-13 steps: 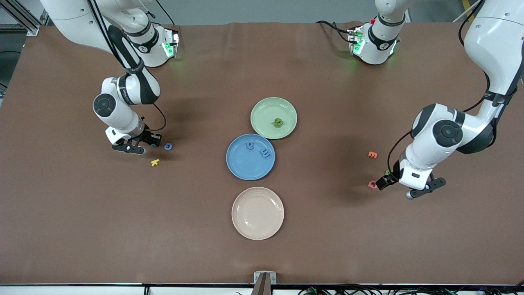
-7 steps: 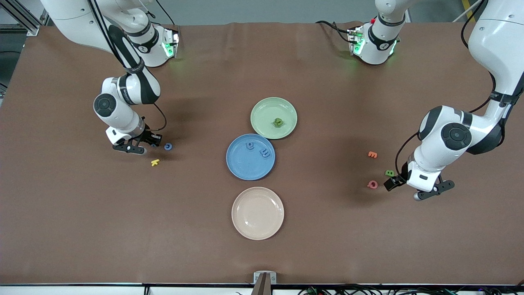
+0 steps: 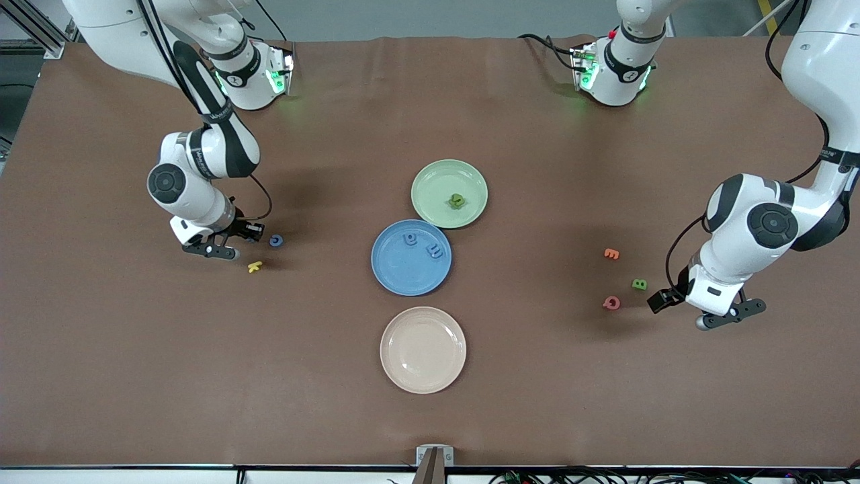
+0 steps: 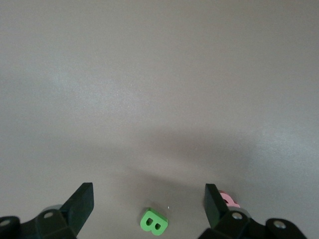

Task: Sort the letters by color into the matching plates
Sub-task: 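Return the left gripper to green B while the right gripper carries x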

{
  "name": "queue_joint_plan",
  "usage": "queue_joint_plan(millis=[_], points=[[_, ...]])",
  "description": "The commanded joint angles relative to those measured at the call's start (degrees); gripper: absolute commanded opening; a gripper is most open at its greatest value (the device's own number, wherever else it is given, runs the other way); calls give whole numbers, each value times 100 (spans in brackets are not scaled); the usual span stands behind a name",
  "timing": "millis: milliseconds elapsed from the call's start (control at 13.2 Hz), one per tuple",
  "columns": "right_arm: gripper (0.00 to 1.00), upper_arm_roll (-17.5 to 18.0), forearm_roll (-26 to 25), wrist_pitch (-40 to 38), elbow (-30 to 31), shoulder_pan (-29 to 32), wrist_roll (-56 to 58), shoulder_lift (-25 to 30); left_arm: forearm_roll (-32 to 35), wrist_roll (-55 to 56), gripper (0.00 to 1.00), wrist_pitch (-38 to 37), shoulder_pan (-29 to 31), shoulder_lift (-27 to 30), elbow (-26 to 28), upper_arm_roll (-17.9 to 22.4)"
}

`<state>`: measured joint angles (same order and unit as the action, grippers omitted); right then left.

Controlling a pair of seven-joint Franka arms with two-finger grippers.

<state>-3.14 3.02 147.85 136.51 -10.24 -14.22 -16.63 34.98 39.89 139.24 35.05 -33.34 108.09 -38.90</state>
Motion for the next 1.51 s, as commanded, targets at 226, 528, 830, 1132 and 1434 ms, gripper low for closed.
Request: queue_joint_plan(millis=[226,528,830,1132,1434], points=[[1,24,-12,-931,-615,-293,-773,108,80,-149,98,-55,19,-137,-42,-21],[1,24,15,-1294,-1204,-978,-1923,29,79,-130,97,-47,169,-270,27,-3],[1,24,32,-1538,-2204,-1962,-3566,-462,88,-760,93,-55,265,-234,282,5],[1,24,348,-1628,-3269,-2675,-4737,-1175,97,-1921,88,-38,424,-313,458,5],[1,16,428,-1601,-3902,-3106,-5485,-1754,88,-2433,83,-38,380,-314,555,-21]])
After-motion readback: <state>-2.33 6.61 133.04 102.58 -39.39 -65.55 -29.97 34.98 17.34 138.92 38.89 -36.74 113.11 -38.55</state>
